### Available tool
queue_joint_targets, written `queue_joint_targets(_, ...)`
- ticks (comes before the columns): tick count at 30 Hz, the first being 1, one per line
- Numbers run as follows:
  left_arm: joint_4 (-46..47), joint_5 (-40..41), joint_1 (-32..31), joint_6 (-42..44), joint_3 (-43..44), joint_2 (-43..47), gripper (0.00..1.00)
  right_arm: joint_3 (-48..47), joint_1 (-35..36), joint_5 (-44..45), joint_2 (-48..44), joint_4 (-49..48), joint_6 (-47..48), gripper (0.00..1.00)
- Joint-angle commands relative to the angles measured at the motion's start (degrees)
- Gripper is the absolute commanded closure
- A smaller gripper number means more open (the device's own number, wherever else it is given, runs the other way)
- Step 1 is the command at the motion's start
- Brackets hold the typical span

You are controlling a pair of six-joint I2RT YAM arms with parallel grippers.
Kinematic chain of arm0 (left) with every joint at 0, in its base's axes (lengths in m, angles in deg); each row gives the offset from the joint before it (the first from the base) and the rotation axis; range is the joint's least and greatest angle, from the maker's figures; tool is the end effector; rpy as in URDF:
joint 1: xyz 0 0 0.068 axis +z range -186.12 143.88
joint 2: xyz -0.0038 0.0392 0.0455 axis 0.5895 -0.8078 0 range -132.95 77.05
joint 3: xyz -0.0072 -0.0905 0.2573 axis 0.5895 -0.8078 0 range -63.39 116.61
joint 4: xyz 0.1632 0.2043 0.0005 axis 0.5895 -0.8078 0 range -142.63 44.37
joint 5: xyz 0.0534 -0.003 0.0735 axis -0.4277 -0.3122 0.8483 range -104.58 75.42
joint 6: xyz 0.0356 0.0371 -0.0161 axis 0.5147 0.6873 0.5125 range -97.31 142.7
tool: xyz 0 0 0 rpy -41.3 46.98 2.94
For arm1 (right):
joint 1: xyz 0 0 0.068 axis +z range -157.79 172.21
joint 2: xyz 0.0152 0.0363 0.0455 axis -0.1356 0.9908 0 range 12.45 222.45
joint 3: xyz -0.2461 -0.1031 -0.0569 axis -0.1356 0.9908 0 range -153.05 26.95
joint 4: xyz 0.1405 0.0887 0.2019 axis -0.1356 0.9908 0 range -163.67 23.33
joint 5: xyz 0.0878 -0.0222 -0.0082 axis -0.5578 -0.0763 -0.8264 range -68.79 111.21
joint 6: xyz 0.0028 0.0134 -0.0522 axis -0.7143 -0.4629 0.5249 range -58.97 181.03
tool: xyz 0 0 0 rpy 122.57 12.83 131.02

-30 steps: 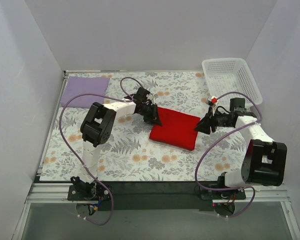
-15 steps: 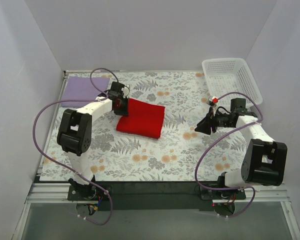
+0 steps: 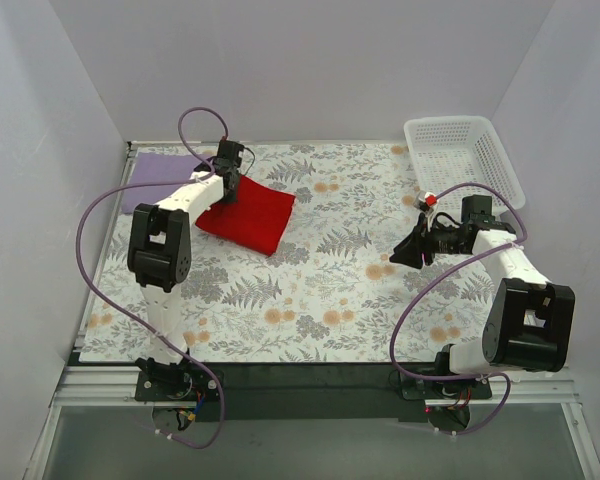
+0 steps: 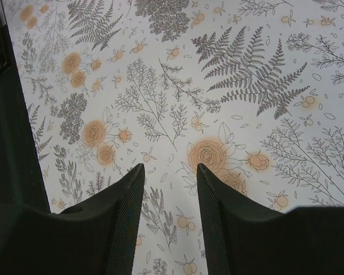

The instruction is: Fold and stack the t-shirts

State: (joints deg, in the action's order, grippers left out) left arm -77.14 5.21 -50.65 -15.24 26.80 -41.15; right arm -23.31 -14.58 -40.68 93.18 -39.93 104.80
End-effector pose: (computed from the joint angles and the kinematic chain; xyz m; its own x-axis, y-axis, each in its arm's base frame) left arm 0.4326 -0.0997 0.1915 -0.7008 -0.4159 -0.5796 -0.4578 0.8853 -0.0818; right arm 0.2604 0.0007 0.2198 -0.4205 -0.2782 -0.8636 -0.8535 0.4442 0.2725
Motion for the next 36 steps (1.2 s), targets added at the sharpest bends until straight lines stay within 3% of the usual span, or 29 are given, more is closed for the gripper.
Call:
queue_joint_targets(1, 0.74, 10.87, 0.02, 5.75, 5.07, -0.54, 1.0, -2.12, -0.42, -2.44, -1.54, 1.68, 0.88, 0.52)
queue_joint_targets(14, 10.14, 22.83, 1.08, 13.23, 11.05, -2.49, 1.0, -2.47, -0.42, -3.77, -2.51, 3.0, 1.23, 0.53)
queue_joint_targets(20, 19.62, 27.84, 1.43, 21.13, 7.64, 0.41, 1.0, -3.0, -0.42, -4.03, -1.72, 4.23, 2.11, 0.53)
queue_joint_targets(36, 25.97, 29.96, 3.36, 28.53, 9.91, 0.77, 1.0, -3.44, -1.04, -4.82, 0.04, 5.46, 2.99, 0.53)
